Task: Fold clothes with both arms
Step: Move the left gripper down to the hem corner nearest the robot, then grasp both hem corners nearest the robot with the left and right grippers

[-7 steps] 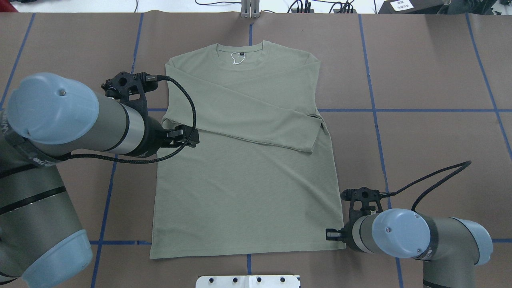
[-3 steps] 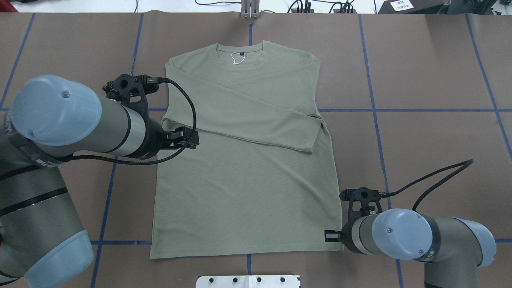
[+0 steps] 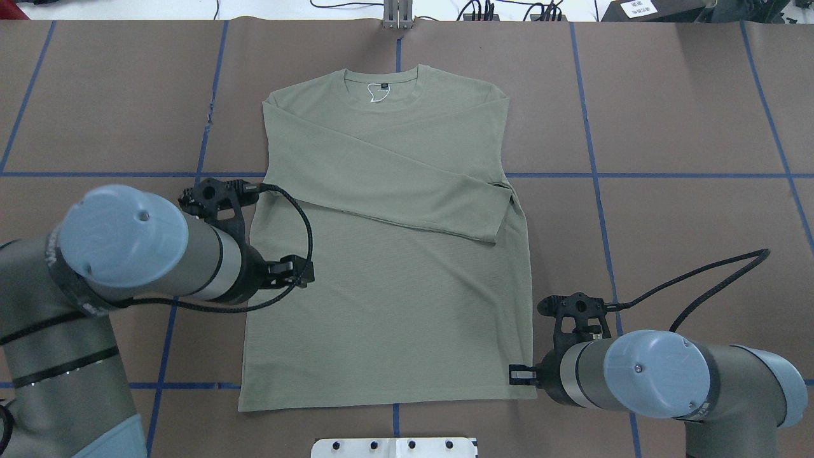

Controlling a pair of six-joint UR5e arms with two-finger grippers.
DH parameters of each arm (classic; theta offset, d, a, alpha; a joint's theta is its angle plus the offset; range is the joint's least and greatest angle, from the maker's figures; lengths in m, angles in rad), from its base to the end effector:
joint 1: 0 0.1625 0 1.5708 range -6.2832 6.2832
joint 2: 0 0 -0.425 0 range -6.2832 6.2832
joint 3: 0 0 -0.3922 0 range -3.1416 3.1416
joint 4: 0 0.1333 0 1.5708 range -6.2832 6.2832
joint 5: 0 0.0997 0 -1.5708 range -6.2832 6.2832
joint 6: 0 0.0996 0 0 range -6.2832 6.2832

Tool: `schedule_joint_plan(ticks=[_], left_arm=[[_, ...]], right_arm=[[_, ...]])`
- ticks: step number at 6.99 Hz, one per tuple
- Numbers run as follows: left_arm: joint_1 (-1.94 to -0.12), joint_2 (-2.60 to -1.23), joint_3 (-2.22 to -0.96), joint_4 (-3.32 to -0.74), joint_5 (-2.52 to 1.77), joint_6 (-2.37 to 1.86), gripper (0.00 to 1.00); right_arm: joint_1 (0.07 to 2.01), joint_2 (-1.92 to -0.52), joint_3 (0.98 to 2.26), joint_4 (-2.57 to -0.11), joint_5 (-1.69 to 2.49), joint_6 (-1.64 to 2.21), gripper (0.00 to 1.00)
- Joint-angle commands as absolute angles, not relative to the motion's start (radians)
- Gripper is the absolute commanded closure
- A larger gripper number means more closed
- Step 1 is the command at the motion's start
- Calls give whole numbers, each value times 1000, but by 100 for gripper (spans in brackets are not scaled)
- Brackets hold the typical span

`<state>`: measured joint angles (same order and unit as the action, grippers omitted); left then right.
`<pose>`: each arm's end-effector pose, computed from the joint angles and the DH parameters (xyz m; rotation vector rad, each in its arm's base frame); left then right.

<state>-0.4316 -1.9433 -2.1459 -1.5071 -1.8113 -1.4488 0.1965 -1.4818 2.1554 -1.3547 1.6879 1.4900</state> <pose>0.4279 -0.3177 0.2241 0.0243 0.9083 -0.1818 -0.4509 -0.2138 0.3260 0.0146 -0.8952 0.0558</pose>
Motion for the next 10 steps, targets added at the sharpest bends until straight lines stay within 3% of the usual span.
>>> schedule_joint_plan(ticks=[1,5,8,10], left_arm=[[-286,-1888,-2145,-1508,-1749,-1575,1],[-170,-1829,-2070,-1522,-1701,-1657,6],[-172,-1700,-2062,-1777,-1695,-1655,9],[-170,-1703,-2060,-1779,-1690,-1657,15]], right_arm=[[196,-1479,2164,-1351,1687,1491,100],[195,-1479,2161,-1348,1689,1491,100],[198,-1480,2161,-1347,1689,1489,100],[198,-1480,2160,-1347,1690,1489,100]])
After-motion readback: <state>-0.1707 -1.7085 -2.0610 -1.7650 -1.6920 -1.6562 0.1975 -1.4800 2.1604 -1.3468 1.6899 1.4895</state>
